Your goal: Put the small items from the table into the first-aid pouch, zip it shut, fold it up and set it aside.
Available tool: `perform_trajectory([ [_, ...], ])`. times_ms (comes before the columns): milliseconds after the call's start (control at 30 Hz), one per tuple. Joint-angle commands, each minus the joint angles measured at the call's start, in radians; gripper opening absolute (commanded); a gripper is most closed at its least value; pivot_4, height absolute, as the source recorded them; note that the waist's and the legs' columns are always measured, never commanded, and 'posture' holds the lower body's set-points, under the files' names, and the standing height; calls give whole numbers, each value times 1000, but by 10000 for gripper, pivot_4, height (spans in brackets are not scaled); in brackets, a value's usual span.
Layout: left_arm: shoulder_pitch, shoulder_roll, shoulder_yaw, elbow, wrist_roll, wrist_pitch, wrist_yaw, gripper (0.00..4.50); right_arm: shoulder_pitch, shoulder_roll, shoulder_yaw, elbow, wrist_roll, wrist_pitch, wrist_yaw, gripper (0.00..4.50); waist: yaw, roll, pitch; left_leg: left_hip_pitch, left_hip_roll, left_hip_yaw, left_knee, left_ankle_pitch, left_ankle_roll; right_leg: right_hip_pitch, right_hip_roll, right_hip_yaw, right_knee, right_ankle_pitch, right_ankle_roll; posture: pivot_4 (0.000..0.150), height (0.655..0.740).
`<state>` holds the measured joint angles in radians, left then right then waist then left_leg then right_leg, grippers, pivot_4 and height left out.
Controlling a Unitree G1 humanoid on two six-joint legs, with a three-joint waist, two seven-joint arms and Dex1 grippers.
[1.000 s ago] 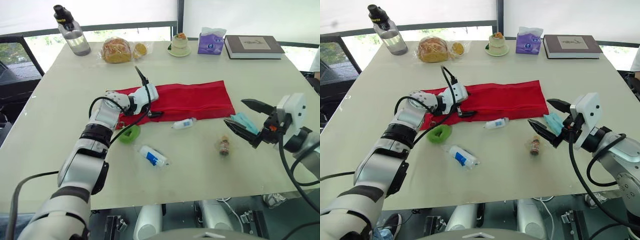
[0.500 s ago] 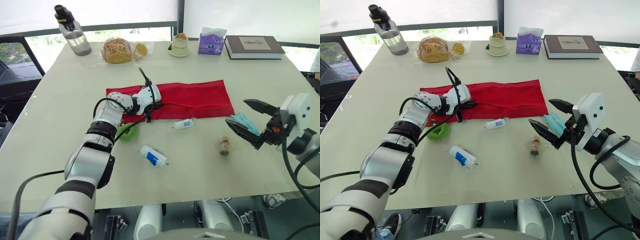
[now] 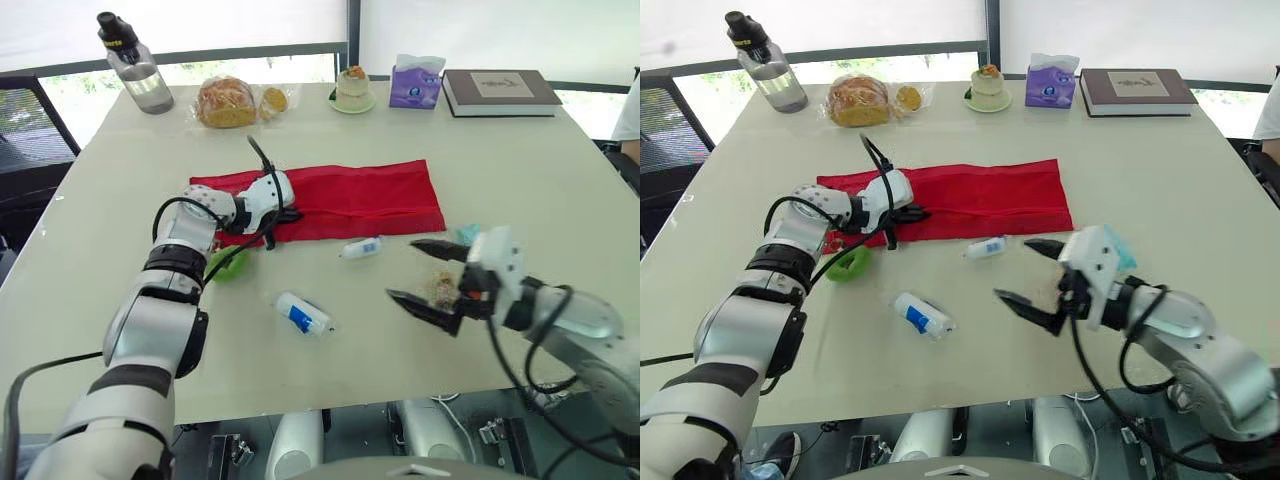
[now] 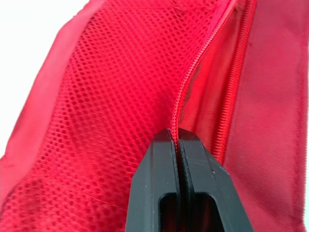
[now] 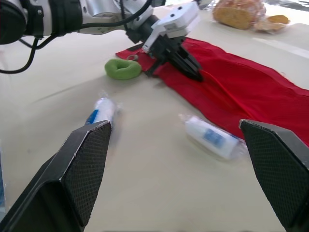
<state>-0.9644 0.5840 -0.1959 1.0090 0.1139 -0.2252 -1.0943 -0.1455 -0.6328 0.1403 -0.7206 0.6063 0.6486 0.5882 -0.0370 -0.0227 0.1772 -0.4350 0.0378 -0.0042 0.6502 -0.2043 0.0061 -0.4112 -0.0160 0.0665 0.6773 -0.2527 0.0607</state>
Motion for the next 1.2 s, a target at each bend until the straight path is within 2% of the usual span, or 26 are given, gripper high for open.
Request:
perform_trajectory([
  [33,30,28,29,-103,-30,23,-30,875,-53,72,121,76,-74,-48,26,45000,-1,-1,0,0,0,0,0,0,0,0,0,0,0,0,0,1500,7400],
  [300,160,55,57,-312,-67,150,-34,875,-147,213,314,249,-189,-63,75,45000,-2,-1,0,0,0,0,0,0,0,0,0,0,1,0,0,1500,7400],
  [533,205,63,57,-387,-76,206,-28,875,-223,271,426,348,-281,25,73,45000,0,-1,-1,0,0,0,1,0,0,0,0,-1,1,0,0,1500,7400],
  [867,201,66,56,-397,-74,221,-17,875,-227,360,413,426,-297,37,84,45000,0,-1,-1,0,0,0,1,0,0,0,0,-1,1,0,0,1500,7400],
  [1200,190,55,50,-387,-73,220,-7,875,-196,299,331,352,-268,82,99,45000,0,-1,-1,0,0,-1,1,0,0,0,0,-1,1,0,0,1500,7400],
])
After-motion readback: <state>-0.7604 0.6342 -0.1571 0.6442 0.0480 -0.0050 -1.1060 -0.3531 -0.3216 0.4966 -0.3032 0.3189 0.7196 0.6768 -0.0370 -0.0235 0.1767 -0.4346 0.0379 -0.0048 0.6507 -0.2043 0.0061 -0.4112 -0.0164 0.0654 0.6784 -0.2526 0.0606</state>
